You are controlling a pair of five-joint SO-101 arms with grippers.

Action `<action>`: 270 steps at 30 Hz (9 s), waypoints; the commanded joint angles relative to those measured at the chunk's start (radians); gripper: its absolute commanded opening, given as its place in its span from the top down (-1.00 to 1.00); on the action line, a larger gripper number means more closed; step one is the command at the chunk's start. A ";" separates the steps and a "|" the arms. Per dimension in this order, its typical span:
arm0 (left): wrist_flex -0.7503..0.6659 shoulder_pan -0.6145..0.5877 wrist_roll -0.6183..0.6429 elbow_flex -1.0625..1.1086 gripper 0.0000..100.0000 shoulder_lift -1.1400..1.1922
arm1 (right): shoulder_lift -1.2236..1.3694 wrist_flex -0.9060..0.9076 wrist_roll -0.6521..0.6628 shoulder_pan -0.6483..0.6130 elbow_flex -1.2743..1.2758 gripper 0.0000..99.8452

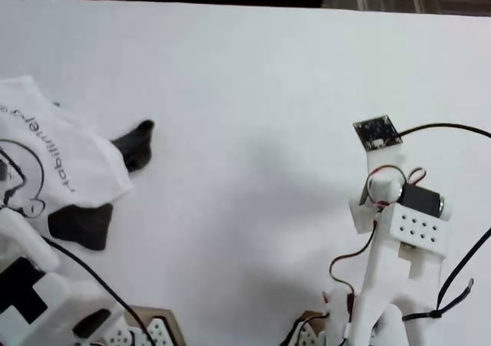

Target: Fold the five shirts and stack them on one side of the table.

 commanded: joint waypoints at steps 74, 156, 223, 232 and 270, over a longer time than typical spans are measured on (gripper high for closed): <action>-0.394 0.018 -0.091 0.125 0.49 0.348 | -0.005 0.004 -0.003 0.002 -0.006 0.25; -0.089 0.184 0.006 0.928 0.49 -0.907 | 0.931 0.466 -0.187 -0.395 -1.479 0.22; -0.256 0.404 0.009 1.081 0.49 -0.907 | 0.504 0.380 -0.117 -0.429 -1.814 0.96; -0.267 0.815 0.094 1.043 0.49 -0.911 | 0.627 0.366 -0.115 -0.292 -1.669 0.96; -0.684 1.519 0.683 0.205 0.49 0.324 | 0.839 0.437 -0.110 -0.071 -1.659 0.96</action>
